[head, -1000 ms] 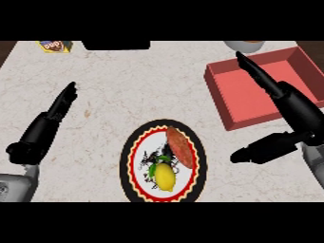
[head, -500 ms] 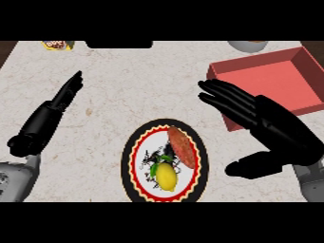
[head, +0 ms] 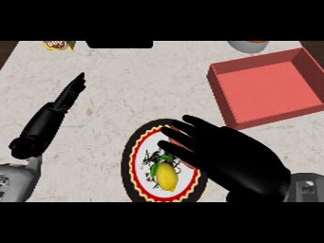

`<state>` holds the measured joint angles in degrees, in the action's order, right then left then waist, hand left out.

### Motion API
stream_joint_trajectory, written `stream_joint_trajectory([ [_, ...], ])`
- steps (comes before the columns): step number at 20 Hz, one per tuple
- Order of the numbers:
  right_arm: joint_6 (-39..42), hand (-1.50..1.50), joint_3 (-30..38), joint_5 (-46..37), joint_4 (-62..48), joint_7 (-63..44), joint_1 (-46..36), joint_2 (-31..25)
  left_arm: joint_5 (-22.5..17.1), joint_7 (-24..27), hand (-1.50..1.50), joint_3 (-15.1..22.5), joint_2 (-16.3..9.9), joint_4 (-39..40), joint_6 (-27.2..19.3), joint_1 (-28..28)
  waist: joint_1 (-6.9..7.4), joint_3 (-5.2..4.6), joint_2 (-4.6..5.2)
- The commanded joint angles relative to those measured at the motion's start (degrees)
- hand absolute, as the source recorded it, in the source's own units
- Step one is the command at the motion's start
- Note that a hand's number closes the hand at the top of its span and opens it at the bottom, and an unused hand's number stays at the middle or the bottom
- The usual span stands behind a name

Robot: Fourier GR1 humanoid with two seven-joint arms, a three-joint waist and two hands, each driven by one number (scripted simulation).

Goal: Pick the lemon from the plate and place it in the cardboard box

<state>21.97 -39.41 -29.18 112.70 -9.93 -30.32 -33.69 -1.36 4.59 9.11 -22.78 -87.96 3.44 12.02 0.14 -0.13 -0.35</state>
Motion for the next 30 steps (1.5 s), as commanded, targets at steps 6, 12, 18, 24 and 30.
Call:
stream_joint_trajectory([
  [6, 15.7, -1.5, -14.6, -8.6, 4.3, -26.0, -4.1, 15.1, 0.6, -0.6, 0.0, -0.9, 1.0, -0.4, 0.6, 0.5, -0.35, 0.05, 0.04],
  [12, 24.1, -1.5, -15.8, -9.5, 1.0, -38.0, -2.3, 26.9, 3.1, -0.3, 0.0, -1.1, 2.6, 2.3, 0.7, 2.3, -0.36, 0.09, 0.23],
  [18, 20.0, -1.5, -19.4, -16.2, -5.9, -32.6, 2.6, 27.6, 3.8, 3.6, 0.0, -3.4, 2.8, 5.8, 3.0, 1.6, -0.22, 0.13, 0.37],
  [24, 18.6, -1.5, -19.7, -23.9, -10.1, -31.3, 2.8, 28.6, 2.7, -2.7, 0.0, -5.1, 3.0, -1.6, 4.5, 1.4, 0.02, 0.15, 0.31],
  [30, 14.7, -1.5, -18.4, -29.3, -16.3, -25.7, 3.3, 30.6, 3.8, -2.6, 0.0, -6.3, 4.0, -2.6, 5.7, -0.5, 0.16, 0.14, 0.34],
])
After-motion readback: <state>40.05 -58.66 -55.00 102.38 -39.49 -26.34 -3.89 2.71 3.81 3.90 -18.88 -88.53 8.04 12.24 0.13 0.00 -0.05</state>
